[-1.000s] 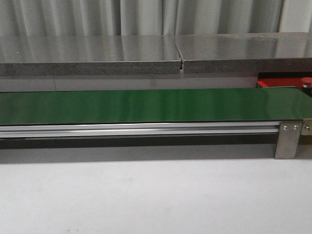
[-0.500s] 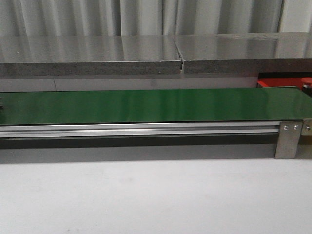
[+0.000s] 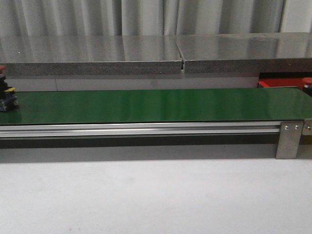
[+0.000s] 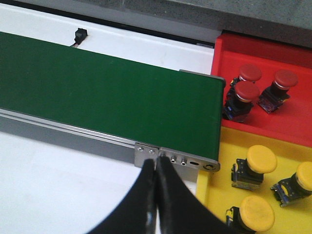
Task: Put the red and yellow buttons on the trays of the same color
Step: 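Grasp a yellow button from the pile with the left gripper, set it on the belt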
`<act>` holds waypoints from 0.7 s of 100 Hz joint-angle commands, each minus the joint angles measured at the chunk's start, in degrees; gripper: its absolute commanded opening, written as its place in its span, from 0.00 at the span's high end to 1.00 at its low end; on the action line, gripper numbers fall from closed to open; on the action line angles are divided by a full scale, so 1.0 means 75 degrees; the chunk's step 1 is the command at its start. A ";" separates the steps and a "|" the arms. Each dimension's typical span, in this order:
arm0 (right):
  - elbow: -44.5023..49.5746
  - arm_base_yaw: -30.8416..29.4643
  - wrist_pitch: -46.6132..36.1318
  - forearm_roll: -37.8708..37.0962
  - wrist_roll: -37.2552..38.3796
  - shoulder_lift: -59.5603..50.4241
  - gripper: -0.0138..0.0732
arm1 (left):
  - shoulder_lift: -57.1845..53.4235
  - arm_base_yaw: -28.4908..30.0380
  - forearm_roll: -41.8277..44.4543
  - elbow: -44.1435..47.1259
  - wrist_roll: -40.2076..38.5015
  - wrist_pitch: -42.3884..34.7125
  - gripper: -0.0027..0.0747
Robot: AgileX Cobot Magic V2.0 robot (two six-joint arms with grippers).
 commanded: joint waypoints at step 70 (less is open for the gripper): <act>-0.0218 -0.0011 -0.0497 -0.0023 -0.0076 -0.0041 0.92 | -0.4304 -0.0787 0.0963 0.2149 0.0870 0.0265 0.83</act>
